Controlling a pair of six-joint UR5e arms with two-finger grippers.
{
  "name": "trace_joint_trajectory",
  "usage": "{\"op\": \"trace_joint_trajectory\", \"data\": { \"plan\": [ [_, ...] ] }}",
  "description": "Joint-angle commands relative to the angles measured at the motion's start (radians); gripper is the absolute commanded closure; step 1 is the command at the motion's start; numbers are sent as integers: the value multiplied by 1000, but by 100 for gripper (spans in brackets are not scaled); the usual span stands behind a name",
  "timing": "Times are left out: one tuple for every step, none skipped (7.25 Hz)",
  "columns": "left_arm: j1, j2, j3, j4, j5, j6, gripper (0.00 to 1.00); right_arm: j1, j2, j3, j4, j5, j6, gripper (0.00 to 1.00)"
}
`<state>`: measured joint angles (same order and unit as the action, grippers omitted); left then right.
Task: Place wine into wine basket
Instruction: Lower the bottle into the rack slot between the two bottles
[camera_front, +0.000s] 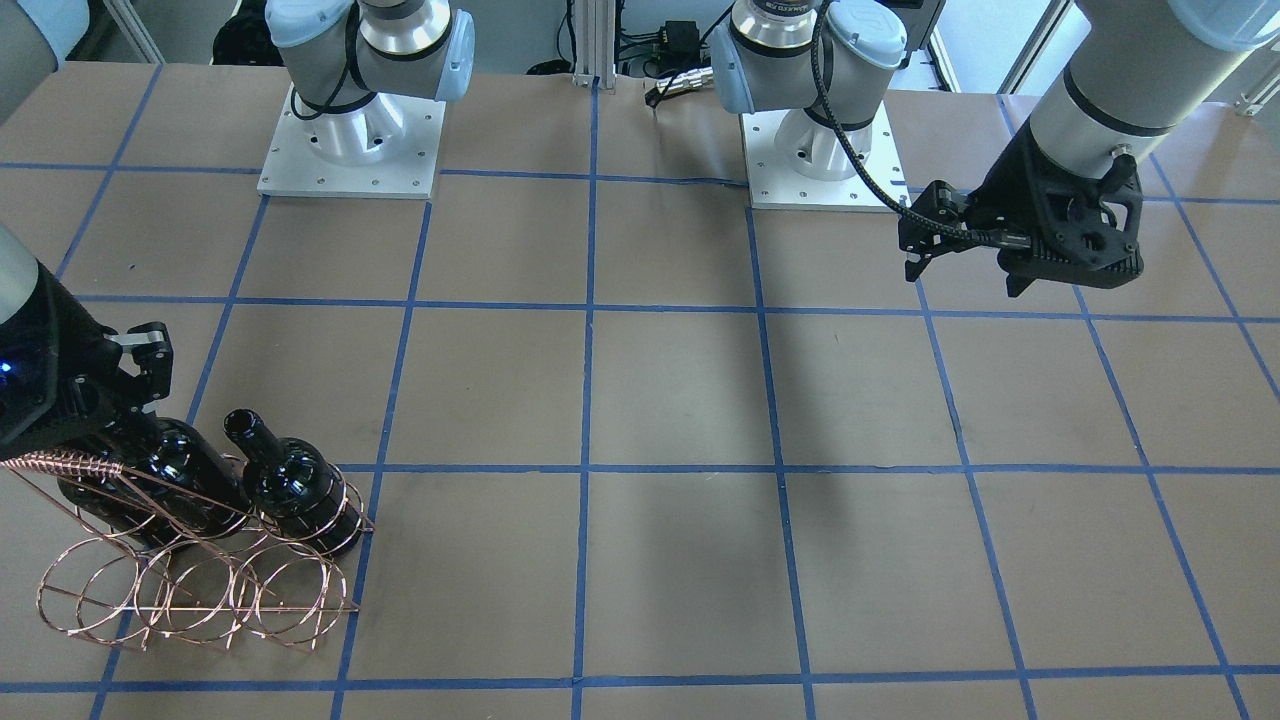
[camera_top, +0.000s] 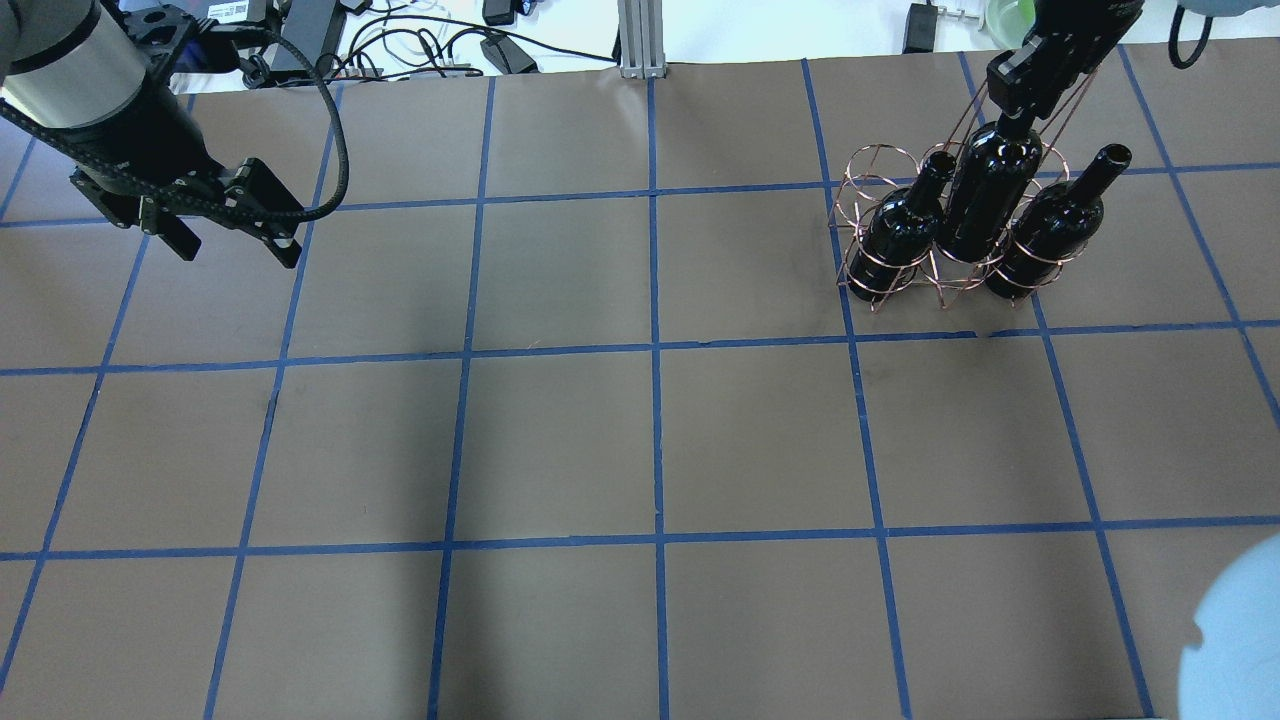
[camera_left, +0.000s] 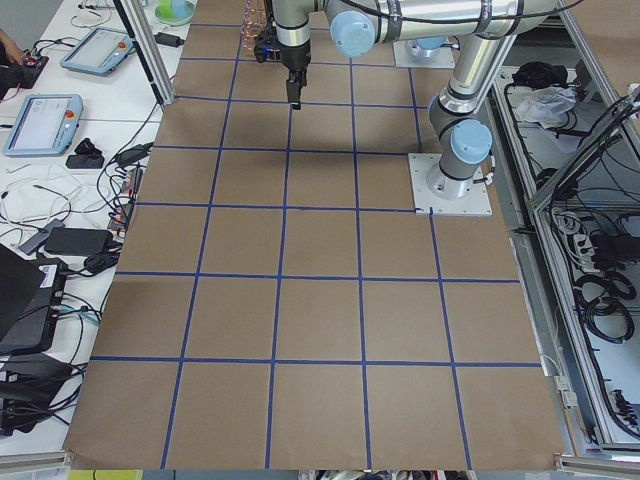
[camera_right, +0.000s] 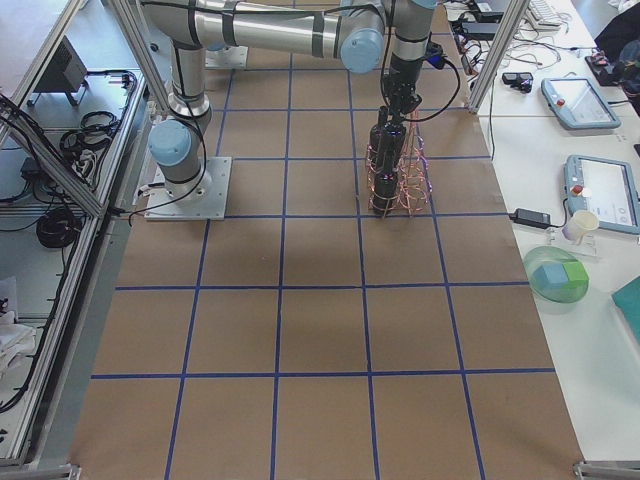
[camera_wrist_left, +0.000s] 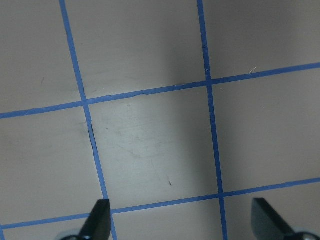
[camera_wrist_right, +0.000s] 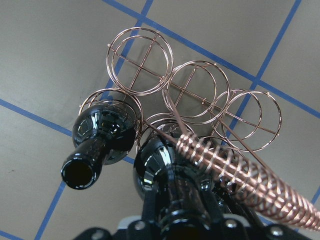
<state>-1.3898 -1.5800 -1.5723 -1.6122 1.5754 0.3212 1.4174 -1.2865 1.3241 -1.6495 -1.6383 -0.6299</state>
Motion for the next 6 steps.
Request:
{"op": "trace_joint_trajectory", "data": {
  "plan": [
    [-2, 0, 0, 0, 0, -1, 0, 0, 3, 6, -3, 0, -2, 100],
    [-2, 0, -3, 2, 0, -1, 0, 0, 7, 18, -3, 0, -2, 100],
    [-2, 0, -5, 2, 0, -1, 0, 0, 7, 33, -21, 0, 1, 100],
    [-2, 0, -5, 2, 0, -1, 0, 0, 7, 47, -42, 0, 1, 100],
    [-2, 0, -5, 0, 0, -1, 0, 0, 7, 58, -50, 0, 3, 100],
    [-2, 0, -5, 2, 0, 1, 0, 0, 7, 60, -53, 1, 3, 100]
  ]
}}
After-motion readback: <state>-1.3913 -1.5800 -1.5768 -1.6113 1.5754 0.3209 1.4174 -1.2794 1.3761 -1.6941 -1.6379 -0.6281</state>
